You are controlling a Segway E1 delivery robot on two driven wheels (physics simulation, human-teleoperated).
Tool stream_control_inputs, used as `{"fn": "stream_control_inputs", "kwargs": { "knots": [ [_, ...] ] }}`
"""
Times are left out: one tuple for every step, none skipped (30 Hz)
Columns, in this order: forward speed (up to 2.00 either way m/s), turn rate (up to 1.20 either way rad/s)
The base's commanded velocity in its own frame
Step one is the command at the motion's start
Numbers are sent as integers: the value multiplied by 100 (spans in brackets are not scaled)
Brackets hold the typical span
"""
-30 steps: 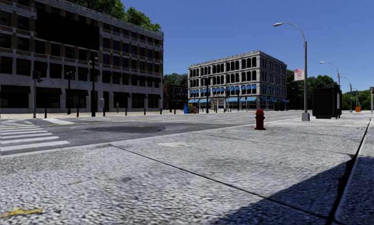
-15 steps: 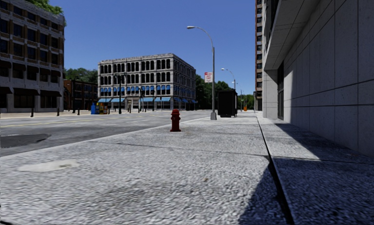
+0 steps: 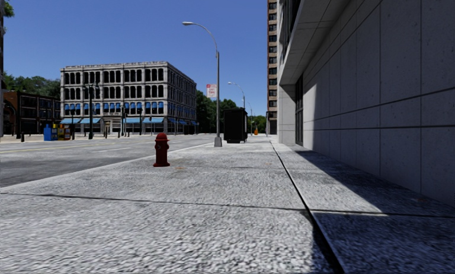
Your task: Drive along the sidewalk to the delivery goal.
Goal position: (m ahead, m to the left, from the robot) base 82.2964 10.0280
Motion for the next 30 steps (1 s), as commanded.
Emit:
{"fn": "stream_control_inputs", "kwargs": {
  "knots": [
    [200,0],
    [200,0],
    [200,0],
    [200,0],
    [200,0],
    [200,0],
    [200,0],
    [200,0],
    [200,0],
    [200,-28],
    [200,-28],
    [200,-55],
    [200,-77],
    [200,-92],
    [200,-96],
    [200,-97],
    [200,-97],
    [200,-89],
    [200,-13],
    [200,0],
    [200,0],
    [200,0],
    [200,0],
    [200,0],
    [200,0],
    [200,0],
    [200,0],
    [200,0],
    [200,0],
    [200,0]
  ]
}}
